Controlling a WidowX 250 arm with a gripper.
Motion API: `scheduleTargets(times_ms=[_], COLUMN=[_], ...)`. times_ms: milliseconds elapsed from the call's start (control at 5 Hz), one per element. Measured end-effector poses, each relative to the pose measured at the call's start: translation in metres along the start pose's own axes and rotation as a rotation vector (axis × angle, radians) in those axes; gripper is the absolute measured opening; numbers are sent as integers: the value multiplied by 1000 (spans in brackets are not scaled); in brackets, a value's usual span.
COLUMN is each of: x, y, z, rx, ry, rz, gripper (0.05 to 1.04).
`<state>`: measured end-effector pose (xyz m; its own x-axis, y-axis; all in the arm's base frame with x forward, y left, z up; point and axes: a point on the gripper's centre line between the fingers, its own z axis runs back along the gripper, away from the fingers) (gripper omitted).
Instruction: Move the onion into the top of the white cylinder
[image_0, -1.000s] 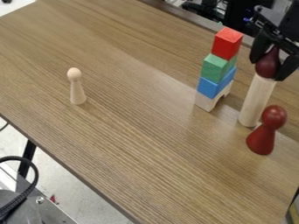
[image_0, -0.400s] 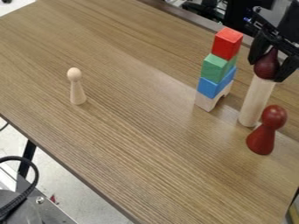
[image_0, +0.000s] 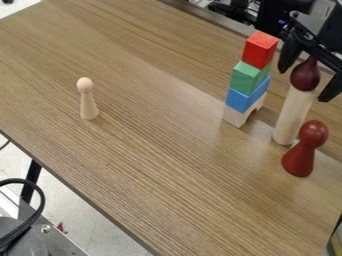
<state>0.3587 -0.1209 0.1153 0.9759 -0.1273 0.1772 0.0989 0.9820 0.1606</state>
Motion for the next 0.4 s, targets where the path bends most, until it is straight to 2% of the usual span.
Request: scheduleTargets(times_ms=[200,400], x=[1,4], y=[3,15], z=[22,56], rx=[-21,-41], ry=[-45,-88], rz=[17,69], gripper=[999,999])
